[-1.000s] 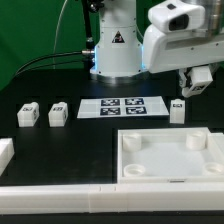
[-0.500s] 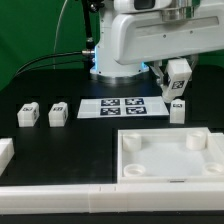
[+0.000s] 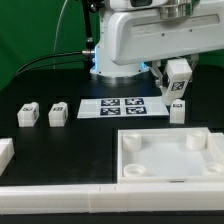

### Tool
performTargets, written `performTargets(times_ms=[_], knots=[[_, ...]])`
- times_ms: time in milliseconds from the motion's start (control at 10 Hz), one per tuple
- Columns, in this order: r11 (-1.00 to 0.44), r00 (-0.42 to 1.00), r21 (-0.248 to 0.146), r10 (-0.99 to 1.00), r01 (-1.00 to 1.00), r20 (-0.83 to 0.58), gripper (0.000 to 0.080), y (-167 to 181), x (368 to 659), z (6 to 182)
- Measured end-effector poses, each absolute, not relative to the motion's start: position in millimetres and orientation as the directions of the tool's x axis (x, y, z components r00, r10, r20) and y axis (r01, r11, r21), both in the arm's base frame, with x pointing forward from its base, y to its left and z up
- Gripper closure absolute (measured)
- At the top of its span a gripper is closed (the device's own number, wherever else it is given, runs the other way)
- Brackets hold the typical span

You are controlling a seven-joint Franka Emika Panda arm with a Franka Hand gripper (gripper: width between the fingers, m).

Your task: Assemble one leg

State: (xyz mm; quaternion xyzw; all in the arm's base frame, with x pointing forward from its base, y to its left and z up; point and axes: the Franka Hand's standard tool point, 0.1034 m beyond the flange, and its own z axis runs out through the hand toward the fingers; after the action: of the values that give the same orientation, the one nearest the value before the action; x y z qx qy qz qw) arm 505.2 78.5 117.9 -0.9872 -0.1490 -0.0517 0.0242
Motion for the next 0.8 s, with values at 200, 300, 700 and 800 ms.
performTargets(times_ms=[200,300,700,800], knots=[[-0.942,0.927,-0.025,0.324,0.335,0.189,0.0512,90,517,112.8],[-0.944,0.899,0.008,0.317,0.330,0.303,0.0512,81,528,112.2],[-0.950,0.859,0.037,0.298,0.311,0.416,0.0512,75,540,104.1],[-0.949,0.858,0.035,0.299,0.314,0.417,0.0512,79,542,106.2]])
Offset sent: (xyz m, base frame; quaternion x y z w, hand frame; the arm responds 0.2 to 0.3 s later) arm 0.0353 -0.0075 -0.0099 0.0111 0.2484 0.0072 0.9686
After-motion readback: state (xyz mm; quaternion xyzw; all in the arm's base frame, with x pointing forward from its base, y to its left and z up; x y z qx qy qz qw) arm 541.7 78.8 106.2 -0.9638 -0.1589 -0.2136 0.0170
